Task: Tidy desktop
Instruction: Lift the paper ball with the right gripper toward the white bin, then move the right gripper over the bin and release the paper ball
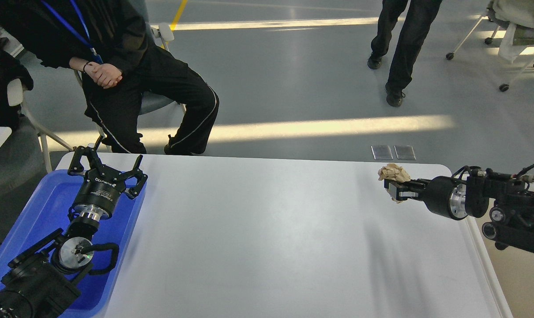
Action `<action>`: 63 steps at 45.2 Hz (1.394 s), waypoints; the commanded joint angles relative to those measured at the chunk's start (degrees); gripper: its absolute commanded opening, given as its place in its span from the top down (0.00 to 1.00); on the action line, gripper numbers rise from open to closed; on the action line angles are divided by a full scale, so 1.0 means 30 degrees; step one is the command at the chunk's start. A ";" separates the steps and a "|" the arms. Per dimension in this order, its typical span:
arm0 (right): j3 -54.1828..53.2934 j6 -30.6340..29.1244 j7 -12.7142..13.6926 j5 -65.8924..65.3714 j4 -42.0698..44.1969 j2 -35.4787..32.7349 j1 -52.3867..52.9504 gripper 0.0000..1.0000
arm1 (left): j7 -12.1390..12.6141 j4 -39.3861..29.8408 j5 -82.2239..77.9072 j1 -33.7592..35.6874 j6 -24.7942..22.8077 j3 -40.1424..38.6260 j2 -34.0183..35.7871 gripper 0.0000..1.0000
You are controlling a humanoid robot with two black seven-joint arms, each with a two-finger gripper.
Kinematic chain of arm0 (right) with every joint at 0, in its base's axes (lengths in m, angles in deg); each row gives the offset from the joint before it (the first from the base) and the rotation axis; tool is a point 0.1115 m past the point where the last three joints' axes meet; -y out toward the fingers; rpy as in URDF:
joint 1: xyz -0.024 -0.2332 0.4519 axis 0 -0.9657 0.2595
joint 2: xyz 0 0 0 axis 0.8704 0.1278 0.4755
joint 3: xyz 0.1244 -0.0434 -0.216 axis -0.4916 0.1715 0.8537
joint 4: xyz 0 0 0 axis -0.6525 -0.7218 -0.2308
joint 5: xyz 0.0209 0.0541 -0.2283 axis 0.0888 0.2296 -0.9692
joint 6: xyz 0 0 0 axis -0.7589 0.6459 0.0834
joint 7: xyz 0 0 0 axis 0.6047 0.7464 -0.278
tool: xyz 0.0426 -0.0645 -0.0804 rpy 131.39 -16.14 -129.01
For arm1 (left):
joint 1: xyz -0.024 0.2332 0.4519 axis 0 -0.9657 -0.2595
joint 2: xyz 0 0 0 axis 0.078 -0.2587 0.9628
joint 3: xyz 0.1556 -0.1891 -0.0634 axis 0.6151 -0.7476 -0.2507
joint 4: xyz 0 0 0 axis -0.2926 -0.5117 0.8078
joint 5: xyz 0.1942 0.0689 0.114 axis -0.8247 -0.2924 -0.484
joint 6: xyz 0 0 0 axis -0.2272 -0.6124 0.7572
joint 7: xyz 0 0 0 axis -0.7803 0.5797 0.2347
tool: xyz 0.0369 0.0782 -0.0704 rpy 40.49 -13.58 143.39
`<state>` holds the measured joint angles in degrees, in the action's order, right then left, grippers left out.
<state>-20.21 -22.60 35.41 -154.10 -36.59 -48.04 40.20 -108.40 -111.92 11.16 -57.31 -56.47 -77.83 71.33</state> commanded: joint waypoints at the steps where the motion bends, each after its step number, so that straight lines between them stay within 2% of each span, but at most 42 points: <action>1: -0.0065 -0.2520 -0.0388 0.0546 -0.1727 -0.2135 0.3191 1.00 | -0.0007 0.0000 0.0000 0.0000 0.0004 0.0001 0.0001 0.00; 16: -0.0094 -0.4191 -0.0476 0.1483 -0.2930 -0.4215 0.6239 1.00 | 0.0022 0.0000 0.0000 0.0000 0.0004 0.0001 0.0001 0.00; 29: -0.1236 -0.4366 -0.0564 0.1629 -0.2871 -0.6471 0.6299 1.00 | -0.0007 0.0000 0.0000 0.0000 0.0004 0.0001 0.0001 0.00; 42: -0.1882 -0.4250 -0.0593 0.4176 -0.2696 -0.8990 0.5860 1.00 | -0.0007 0.0000 0.0000 0.0000 0.0004 0.0001 0.0001 0.00; 54: -0.1911 -0.3548 -0.0622 1.1029 -0.2491 -1.0837 0.4161 1.00 | -0.0007 0.0000 0.0000 0.0000 0.0004 0.0001 0.0001 0.00; 63: -0.1911 -0.2375 -0.1939 1.6243 -0.1759 -1.1218 0.2580 1.00 | -0.0007 0.0000 0.0000 0.0000 0.0034 0.0001 0.0001 0.00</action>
<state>-25.73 -32.78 32.55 -122.36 -43.76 -79.02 52.75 -108.39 -111.92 11.16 -57.31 -56.44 -77.83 71.33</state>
